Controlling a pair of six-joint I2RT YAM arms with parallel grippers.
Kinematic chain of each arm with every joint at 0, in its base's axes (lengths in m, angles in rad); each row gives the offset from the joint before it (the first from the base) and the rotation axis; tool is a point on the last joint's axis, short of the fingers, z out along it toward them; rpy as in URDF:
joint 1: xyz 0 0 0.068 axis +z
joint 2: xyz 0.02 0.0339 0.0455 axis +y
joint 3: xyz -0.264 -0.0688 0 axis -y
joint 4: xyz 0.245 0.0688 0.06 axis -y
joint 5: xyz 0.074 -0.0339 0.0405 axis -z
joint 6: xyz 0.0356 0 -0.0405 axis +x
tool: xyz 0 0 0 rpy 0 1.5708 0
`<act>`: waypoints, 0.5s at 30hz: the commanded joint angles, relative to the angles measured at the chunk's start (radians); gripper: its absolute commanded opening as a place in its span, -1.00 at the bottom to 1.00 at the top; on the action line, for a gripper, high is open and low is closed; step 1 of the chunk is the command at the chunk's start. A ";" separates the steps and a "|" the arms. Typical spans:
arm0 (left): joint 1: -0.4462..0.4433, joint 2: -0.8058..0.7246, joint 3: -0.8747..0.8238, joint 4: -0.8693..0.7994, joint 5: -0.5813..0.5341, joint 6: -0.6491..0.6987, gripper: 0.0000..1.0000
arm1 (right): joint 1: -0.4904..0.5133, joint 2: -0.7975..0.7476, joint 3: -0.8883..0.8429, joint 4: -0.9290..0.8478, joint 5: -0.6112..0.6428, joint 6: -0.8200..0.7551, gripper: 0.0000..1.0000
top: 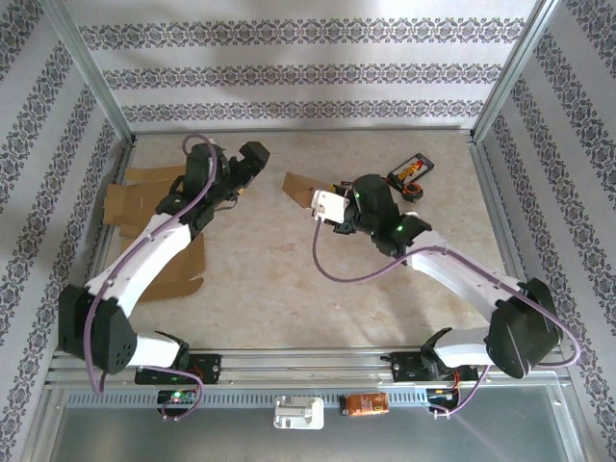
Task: Fold the paper box
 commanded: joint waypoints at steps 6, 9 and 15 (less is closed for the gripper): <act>0.012 -0.291 -0.123 0.058 -0.098 0.681 0.86 | 0.057 0.253 0.689 -1.168 -0.124 -0.078 -0.50; 0.012 -0.352 -0.180 0.109 -0.061 0.783 0.88 | 0.069 0.409 0.891 -1.337 -0.137 -0.060 -0.54; 0.012 -0.329 -0.130 -0.004 0.021 0.887 0.93 | 0.076 0.501 0.881 -1.261 -0.080 -0.095 -0.43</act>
